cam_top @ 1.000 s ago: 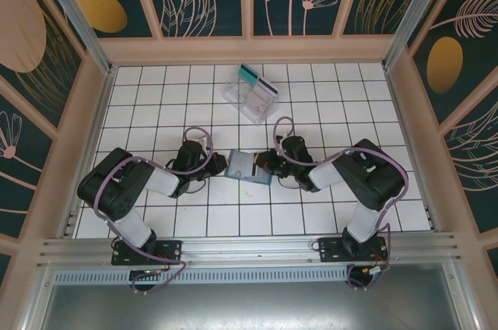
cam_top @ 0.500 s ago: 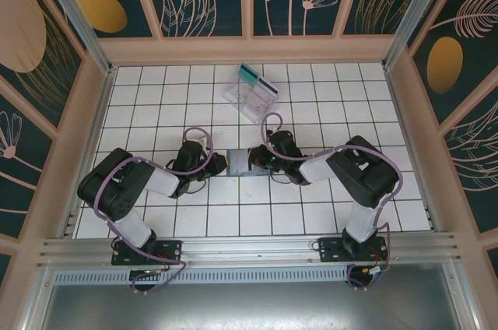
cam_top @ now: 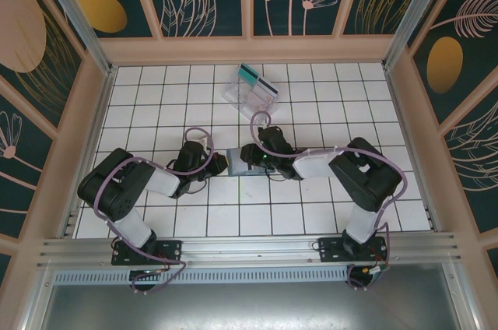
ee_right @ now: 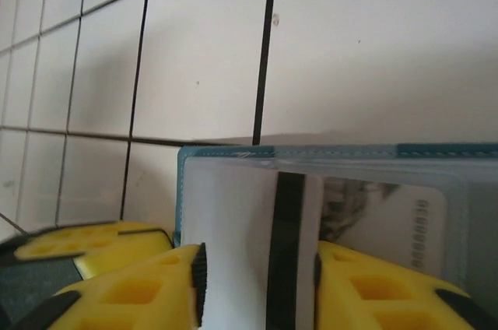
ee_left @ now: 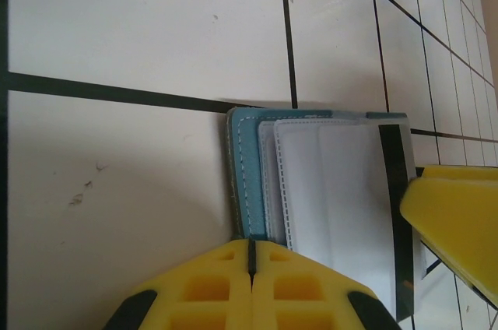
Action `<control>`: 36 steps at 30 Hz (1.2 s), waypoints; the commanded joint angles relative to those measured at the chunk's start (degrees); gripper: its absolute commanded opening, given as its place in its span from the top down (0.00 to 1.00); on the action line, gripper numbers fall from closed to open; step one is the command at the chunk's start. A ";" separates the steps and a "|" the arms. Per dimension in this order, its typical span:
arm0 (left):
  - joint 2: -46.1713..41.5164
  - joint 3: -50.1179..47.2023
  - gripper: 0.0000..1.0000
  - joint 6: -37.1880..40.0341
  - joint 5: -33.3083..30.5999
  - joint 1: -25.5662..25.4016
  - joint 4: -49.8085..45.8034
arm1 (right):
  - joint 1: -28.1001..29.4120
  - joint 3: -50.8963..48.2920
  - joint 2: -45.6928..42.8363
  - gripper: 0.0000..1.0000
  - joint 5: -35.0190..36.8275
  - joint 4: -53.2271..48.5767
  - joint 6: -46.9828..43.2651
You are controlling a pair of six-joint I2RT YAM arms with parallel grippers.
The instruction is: Put the credit cards into the card holder
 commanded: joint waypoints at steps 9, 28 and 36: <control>3.52 -0.83 1.00 0.37 4.69 -2.48 -11.24 | -2.95 2.75 -6.92 0.54 -0.16 -18.40 -8.14; 4.15 -1.58 1.00 0.01 4.93 -2.56 -10.01 | -3.20 4.43 -0.86 0.76 -5.28 -15.91 -7.19; 4.35 -1.10 1.00 0.00 5.36 -2.57 -9.83 | -2.40 7.79 1.50 0.76 -5.55 -17.90 -8.16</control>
